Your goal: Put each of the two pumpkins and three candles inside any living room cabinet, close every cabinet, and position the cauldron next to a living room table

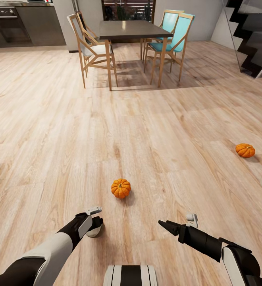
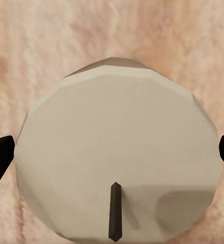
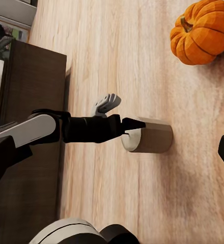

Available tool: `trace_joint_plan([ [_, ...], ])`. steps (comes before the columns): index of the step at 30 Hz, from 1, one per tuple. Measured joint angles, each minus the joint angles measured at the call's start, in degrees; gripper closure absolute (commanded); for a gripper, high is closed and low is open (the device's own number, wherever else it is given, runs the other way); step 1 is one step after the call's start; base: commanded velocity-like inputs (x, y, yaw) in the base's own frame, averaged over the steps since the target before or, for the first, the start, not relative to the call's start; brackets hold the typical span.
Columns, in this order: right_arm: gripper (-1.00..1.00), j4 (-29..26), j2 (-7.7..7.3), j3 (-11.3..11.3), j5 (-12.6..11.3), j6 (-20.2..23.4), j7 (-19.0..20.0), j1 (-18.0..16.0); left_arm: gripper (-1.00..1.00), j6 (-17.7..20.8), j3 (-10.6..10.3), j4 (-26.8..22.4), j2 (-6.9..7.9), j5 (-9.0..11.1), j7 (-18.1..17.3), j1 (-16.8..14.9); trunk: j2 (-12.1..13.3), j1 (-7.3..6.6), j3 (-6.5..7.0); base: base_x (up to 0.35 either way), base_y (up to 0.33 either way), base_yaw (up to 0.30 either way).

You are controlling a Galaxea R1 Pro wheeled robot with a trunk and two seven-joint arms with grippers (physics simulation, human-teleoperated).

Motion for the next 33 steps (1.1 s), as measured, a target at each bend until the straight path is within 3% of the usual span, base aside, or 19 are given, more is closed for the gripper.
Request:
trace_joint_plan([
  [33,-1.00,0.0,0.00,-0.3,0.0,0.0,0.0,0.0,-1.00,0.1,0.0,0.1,-0.06,0.3,0.6,0.0,0.0,0.06,-0.45,0.000,0.000,0.000],
])
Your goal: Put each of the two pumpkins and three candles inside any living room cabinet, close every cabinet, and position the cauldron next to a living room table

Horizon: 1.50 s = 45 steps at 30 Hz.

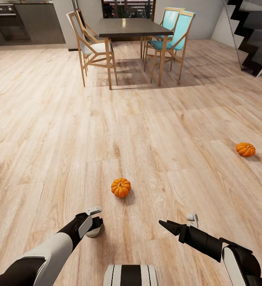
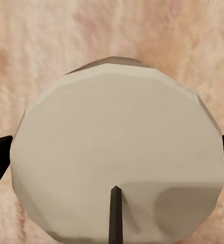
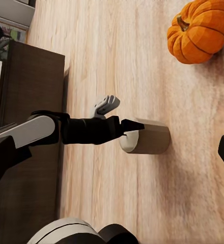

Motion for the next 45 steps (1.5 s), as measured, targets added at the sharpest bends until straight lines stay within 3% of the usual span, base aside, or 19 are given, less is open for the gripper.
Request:
trace_joint_plan([
  [3,-1.00,0.0,0.00,0.0,0.0,0.0,0.0,0.0,-1.00,0.0,0.0,0.0,-0.02,0.0,0.0,0.0,0.0,0.00,0.00,0.000,0.000,0.000],
  [4,-1.00,0.0,0.00,0.0,0.0,0.0,0.0,0.0,1.00,0.0,0.0,0.0,-0.02,0.0,0.0,0.0,0.0,0.00,0.00,0.000,0.000,0.000],
  [43,-1.00,0.2,0.00,0.0,0.0,0.0,0.0,0.0,1.00,0.0,0.0,0.0,0.14,-0.2,-0.5,0.0,0.0,0.00,0.00,0.000,0.000,0.000],
  [45,-1.00,0.2,0.00,0.0,0.0,0.0,0.0,0.0,1.00,-0.1,0.1,-0.1,0.14,0.2,-0.5,0.0,0.0,-0.05,0.44,0.000,0.000,0.000],
])
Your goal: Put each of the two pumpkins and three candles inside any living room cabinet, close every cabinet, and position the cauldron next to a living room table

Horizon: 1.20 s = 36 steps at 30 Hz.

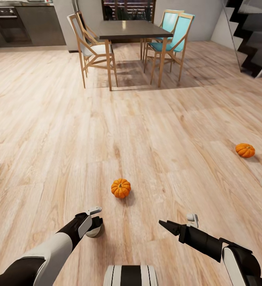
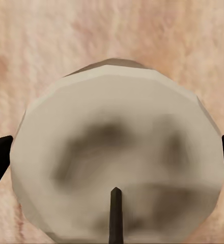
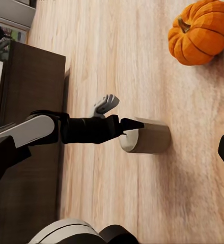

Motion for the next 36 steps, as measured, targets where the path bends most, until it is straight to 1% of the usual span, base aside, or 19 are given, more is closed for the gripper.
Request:
trace_joint_plan([
  [10,-1.00,0.1,-0.01,0.0,0.0,0.0,0.0,0.0,1.00,0.0,0.0,0.0,0.07,0.1,0.1,0.0,0.1,-0.26,2.22,0.000,0.000,0.000],
  [14,-1.00,0.1,0.00,-0.3,0.0,0.0,0.0,0.0,1.00,0.0,0.1,0.0,0.15,0.2,0.0,0.0,0.1,-0.25,2.22,0.000,0.000,0.000],
  [24,-1.00,0.2,0.00,-0.6,0.0,0.0,-0.1,0.0,1.00,0.2,0.1,0.0,0.32,0.2,0.3,0.0,0.3,-0.52,4.43,0.000,0.000,0.000],
  [28,-1.00,0.2,-0.01,-1.1,0.1,0.0,-0.1,0.0,1.00,0.2,0.2,0.0,0.35,0.2,0.4,0.0,0.3,-0.62,5.32,-0.010,0.000,0.000],
  [36,-1.00,0.3,-0.07,-1.4,0.0,0.0,-0.3,0.0,1.00,0.2,0.3,0.0,0.39,0.4,0.5,0.0,0.4,-0.81,7.09,-0.152,0.000,0.000],
])
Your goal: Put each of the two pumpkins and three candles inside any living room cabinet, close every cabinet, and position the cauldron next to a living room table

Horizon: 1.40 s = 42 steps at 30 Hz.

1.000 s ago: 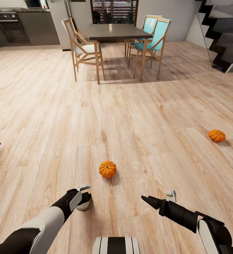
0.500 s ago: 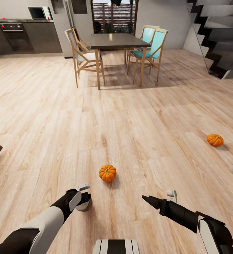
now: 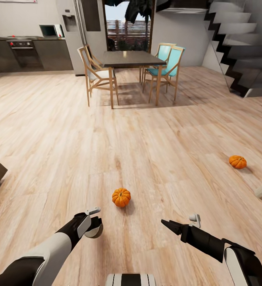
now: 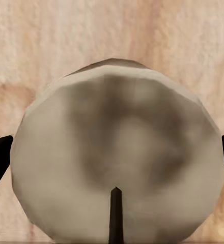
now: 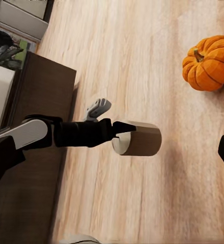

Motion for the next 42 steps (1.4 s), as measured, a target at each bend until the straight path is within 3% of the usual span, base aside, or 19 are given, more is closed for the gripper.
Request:
trace_joint_plan([
  [10,-1.00,0.0,0.01,-1.3,0.1,1.4,-0.1,0.0,1.00,0.0,0.0,0.0,0.06,0.1,0.0,0.0,0.1,-0.27,2.22,-0.014,0.000,0.000],
  [31,-1.00,0.1,0.06,-1.4,0.2,1.7,-2.9,0.0,1.00,1.3,0.3,-0.2,0.36,0.2,0.0,-0.1,0.4,-0.81,7.22,-0.057,0.022,-0.063],
  [33,-1.00,0.1,0.06,-1.4,0.2,1.7,-3.0,0.0,1.00,3.6,0.3,-0.5,1.24,0.0,0.0,-0.2,0.4,-0.86,7.78,-0.001,0.000,-0.182],
  [37,-1.00,0.1,0.06,-1.4,0.3,1.7,-3.1,0.0,1.00,6.8,0.4,-1.0,4.60,0.2,0.2,-0.7,0.5,-0.97,8.89,0.000,0.000,-0.143],
  [38,-1.00,0.1,0.06,-1.4,0.3,1.7,-3.1,0.0,1.00,6.9,0.2,-1.0,4.70,-0.2,0.2,-0.7,0.5,-0.99,9.16,0.000,0.000,-0.077],
  [39,-1.00,0.1,0.06,-1.4,0.3,1.7,-3.2,0.0,1.00,7.8,0.5,-1.3,5.79,1.1,0.2,-1.0,0.5,-1.02,9.41,0.000,0.000,-0.062],
  [40,-1.00,0.1,0.06,-1.4,0.3,1.8,-3.4,-0.1,1.00,8.6,0.1,-1.5,6.50,-0.7,0.3,-1.3,0.5,-1.05,9.66,-0.010,0.000,-0.039],
  [41,-1.00,0.1,0.06,-1.4,0.3,1.7,-4.1,0.0,1.00,9.3,0.4,-2.1,7.58,1.1,0.3,-1.6,0.5,-1.07,9.90,-0.039,0.006,-0.032],
  [42,-1.00,0.1,0.06,-1.4,0.3,1.7,-4.5,-0.1,1.00,9.8,0.3,-2.4,8.17,1.0,0.4,-1.7,0.6,-1.09,10.13,-0.131,0.036,-0.020],
])
